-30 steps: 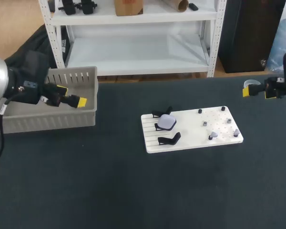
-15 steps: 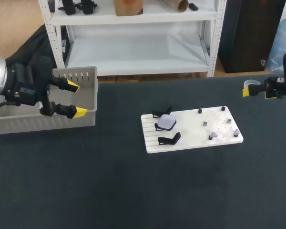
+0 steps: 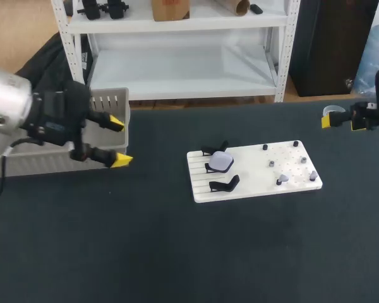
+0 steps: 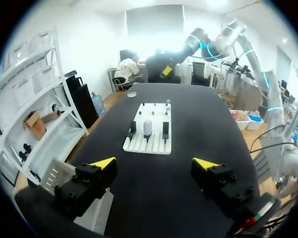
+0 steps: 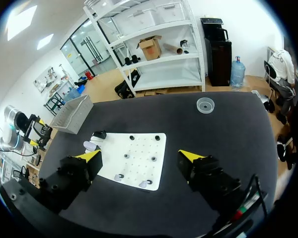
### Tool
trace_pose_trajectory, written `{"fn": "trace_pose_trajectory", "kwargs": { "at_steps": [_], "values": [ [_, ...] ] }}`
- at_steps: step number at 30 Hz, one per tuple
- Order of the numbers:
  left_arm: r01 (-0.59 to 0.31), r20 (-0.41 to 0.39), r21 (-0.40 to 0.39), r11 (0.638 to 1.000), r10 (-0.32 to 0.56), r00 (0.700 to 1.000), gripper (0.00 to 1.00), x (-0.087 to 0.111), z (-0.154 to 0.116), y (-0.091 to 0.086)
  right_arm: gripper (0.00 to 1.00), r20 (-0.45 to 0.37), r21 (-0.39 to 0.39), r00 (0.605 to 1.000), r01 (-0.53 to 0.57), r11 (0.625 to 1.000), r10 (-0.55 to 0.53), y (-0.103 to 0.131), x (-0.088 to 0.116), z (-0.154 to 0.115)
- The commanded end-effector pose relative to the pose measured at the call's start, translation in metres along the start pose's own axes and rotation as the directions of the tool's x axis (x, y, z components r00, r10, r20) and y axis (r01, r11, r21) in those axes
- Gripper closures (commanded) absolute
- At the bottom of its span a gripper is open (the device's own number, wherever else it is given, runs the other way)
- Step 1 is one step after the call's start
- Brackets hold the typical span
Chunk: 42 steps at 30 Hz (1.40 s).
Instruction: Pick up each earbud case from the left stands, insert the matching earbuds, close the lid, and place the case in the box.
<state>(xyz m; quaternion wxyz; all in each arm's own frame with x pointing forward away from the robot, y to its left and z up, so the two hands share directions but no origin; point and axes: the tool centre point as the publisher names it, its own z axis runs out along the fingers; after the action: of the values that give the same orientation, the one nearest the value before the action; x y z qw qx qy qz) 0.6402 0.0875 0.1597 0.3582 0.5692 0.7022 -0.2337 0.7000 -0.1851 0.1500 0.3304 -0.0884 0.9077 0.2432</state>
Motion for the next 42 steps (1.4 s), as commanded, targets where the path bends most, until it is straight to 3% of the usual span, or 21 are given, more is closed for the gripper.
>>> {"fn": "trace_pose_trajectory", "kwargs": {
  "at_steps": [1,9,17,31,35,42],
  "values": [
    [-0.042,0.013,-0.08,0.996,0.043,0.999,0.0,-0.009,0.035,-0.003,0.0,0.0,0.0,1.0,0.0,1.0,0.0,0.0,0.0,0.0],
    [-0.102,0.05,-0.06,0.993,0.105,0.993,0.0,-0.021,0.089,0.003,0.0,0.0,0.0,1.0,0.0,1.0,0.0,0.0,0.0,0.0],
    [-0.194,0.12,0.03,0.981,0.189,0.975,0.0,-0.03,0.128,0.01,0.0,0.0,0.0,1.0,0.0,1.0,0.0,0.0,0.0,0.0],
    [-0.194,0.105,0.033,0.98,0.19,0.976,0.0,-0.031,0.13,0.009,0.0,0.0,0.0,1.0,0.0,1.0,0.0,0.0,0.0,0.0],
    [-0.188,0.147,0.062,0.98,0.177,0.973,0.0,-0.028,0.144,0.01,0.0,0.0,0.0,1.0,0.0,1.0,0.0,0.0,0.0,0.0],
    [-0.137,0.13,0.075,0.988,0.126,0.983,0.0,-0.023,0.168,0.017,0.0,0.0,0.0,1.0,0.0,1.0,0.0,0.0,0.0,0.0]
  ]
}}
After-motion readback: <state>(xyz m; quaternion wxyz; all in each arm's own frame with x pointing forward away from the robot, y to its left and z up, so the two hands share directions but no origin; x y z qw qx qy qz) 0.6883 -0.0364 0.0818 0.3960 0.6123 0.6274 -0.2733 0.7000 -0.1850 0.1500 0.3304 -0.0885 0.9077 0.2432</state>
